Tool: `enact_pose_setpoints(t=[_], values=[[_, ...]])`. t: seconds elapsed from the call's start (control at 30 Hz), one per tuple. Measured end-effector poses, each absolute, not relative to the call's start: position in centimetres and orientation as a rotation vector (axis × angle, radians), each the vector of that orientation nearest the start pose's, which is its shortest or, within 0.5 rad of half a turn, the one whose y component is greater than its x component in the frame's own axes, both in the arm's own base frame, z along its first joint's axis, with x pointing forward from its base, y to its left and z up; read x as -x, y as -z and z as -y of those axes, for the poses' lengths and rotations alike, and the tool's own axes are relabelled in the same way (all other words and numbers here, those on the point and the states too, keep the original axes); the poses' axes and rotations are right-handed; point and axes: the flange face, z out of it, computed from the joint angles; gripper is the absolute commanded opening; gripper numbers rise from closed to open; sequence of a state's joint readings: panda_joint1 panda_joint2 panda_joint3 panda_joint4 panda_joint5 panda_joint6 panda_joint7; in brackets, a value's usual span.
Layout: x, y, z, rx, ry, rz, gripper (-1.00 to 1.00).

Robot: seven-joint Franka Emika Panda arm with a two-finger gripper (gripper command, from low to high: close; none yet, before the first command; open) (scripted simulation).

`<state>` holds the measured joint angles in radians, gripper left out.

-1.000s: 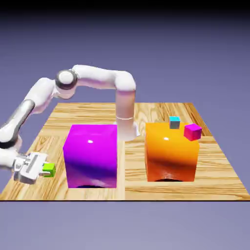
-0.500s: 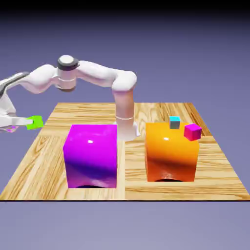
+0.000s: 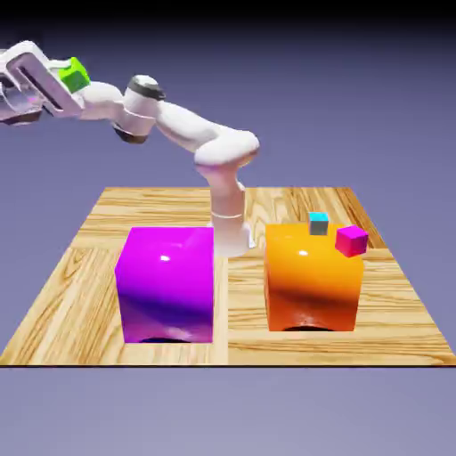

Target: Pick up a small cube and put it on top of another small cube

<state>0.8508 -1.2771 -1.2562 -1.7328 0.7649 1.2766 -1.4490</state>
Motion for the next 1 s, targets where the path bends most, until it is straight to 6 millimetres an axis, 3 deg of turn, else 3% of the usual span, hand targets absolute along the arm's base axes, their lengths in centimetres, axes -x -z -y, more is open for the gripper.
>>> enact_pose_setpoints(t=[0.27, 0.5, 0.73, 1.0], values=[[-15.1, -74.5, 32.9, 0.81, 1.604, 1.309, -1.0], [-8.9, -80.8, 21.8, 0.782, 1.532, 1.462, -1.0], [-5.6, -83.4, 9.1, 0.82, 1.406, 1.57, -1.0], [-6.3, -81.8, -5.2, 0.935, 1.228, 1.611, -1.0]])
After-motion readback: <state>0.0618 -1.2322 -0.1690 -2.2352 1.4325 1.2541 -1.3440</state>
